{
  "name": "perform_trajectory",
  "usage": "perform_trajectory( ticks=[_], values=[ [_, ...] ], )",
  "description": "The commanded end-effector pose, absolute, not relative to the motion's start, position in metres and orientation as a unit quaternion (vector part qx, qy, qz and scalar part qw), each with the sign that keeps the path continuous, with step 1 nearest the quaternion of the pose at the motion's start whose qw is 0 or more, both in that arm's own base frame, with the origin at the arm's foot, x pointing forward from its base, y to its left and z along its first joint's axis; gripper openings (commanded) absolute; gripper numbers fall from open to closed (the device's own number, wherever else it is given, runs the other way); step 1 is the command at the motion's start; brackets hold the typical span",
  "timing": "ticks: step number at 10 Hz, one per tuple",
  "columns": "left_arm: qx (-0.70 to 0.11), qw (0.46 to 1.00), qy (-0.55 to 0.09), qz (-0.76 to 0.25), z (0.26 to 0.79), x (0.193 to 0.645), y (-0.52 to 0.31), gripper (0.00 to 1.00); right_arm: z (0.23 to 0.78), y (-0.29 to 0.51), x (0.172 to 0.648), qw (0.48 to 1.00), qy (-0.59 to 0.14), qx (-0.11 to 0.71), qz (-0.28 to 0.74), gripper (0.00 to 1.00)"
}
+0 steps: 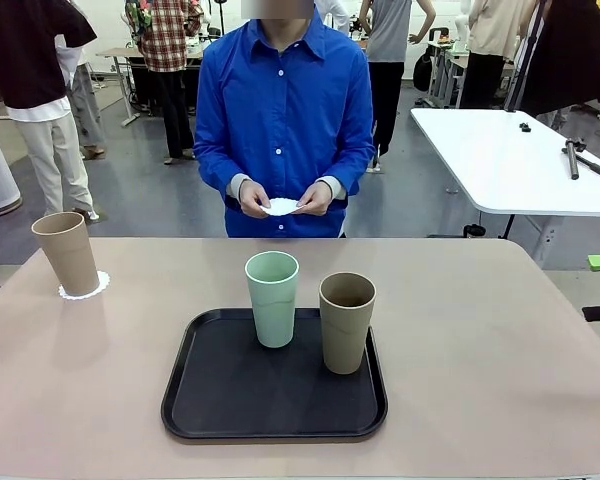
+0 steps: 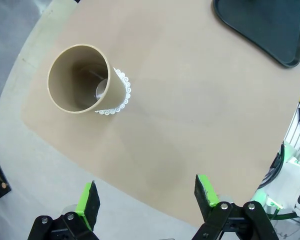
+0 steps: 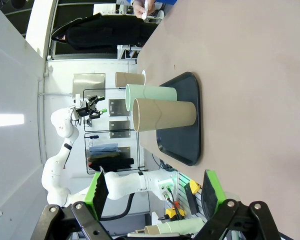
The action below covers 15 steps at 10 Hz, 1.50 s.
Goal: Place coasters on the table and set cups on them.
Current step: Take one Reusable plastic cup from the Flat Tray and place it on a coaster set by the human.
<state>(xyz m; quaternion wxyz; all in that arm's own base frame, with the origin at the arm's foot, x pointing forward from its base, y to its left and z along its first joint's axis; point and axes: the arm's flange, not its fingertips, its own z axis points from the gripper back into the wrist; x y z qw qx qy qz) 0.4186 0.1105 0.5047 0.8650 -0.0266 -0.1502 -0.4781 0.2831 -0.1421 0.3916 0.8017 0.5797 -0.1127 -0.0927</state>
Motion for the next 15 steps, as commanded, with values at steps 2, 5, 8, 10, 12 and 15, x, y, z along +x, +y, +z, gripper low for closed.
perform_trajectory(
  ticks=[2, 5, 8, 10, 12, 15],
  values=[
    [-0.027, 0.865, -0.150, -0.478, 0.505, 0.419, 0.111, 1.00, 0.392, -0.142, 0.284, 0.796, -0.118, 0.587, -0.089, 1.00],
    [-0.099, 0.953, -0.062, -0.279, 0.487, 0.357, 0.089, 1.00, 0.392, -0.142, 0.284, 0.796, -0.118, 0.587, -0.089, 1.00],
    [-0.054, 0.967, -0.023, -0.247, 0.465, 0.290, 0.050, 1.00, 0.392, -0.142, 0.284, 0.796, -0.118, 0.587, -0.089, 1.00],
    [-0.073, 0.968, -0.031, -0.239, 0.471, 0.318, 0.068, 1.00, 0.392, -0.142, 0.284, 0.796, -0.118, 0.587, -0.089, 1.00],
    [-0.073, 0.968, -0.031, -0.239, 0.471, 0.318, 0.068, 1.00, 0.392, -0.142, 0.284, 0.796, -0.118, 0.587, -0.089, 1.00],
    [-0.315, 0.918, -0.058, -0.233, 0.483, 0.325, 0.108, 1.00, 0.392, -0.142, 0.284, 0.796, -0.118, 0.587, -0.089, 1.00]
  ],
)
